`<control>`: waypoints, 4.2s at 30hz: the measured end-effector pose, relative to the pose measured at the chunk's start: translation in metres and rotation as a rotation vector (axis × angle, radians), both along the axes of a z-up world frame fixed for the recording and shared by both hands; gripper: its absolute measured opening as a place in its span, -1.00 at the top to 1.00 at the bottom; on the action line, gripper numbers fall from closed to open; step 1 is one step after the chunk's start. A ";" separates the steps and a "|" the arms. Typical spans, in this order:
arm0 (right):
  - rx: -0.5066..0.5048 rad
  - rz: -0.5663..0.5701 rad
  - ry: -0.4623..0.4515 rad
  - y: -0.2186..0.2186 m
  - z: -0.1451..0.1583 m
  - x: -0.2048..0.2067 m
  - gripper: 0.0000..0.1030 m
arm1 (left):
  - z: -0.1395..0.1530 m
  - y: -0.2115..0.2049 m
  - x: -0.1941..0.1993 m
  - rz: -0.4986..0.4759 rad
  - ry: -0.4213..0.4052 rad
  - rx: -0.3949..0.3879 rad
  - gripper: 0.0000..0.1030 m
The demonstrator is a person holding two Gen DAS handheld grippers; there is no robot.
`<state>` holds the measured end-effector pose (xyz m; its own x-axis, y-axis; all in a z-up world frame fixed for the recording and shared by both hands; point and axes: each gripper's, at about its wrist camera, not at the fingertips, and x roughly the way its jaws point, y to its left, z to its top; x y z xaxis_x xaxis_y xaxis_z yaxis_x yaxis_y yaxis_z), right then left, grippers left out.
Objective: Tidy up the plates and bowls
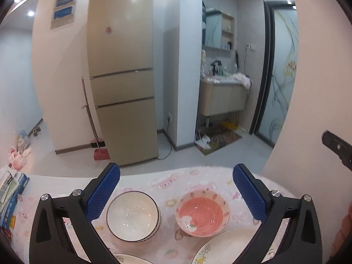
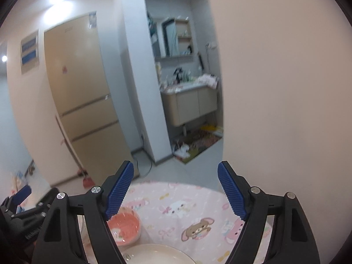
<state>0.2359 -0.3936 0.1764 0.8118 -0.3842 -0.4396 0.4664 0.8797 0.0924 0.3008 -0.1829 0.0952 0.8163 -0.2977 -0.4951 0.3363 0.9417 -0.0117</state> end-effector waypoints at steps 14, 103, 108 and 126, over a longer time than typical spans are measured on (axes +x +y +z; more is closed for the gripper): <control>0.041 0.049 0.221 -0.006 -0.069 0.072 -0.57 | -0.062 -0.026 0.040 -0.050 0.247 0.031 -0.98; 0.539 0.562 0.314 0.099 -0.088 0.125 0.57 | 0.013 0.068 0.013 0.232 0.226 -0.051 0.83; 0.489 0.619 0.265 0.137 -0.055 0.129 0.55 | 0.043 0.100 0.010 0.280 0.160 -0.045 0.83; 0.452 0.657 0.347 0.179 -0.126 0.163 0.39 | -0.030 0.152 0.043 0.240 0.297 -0.111 0.83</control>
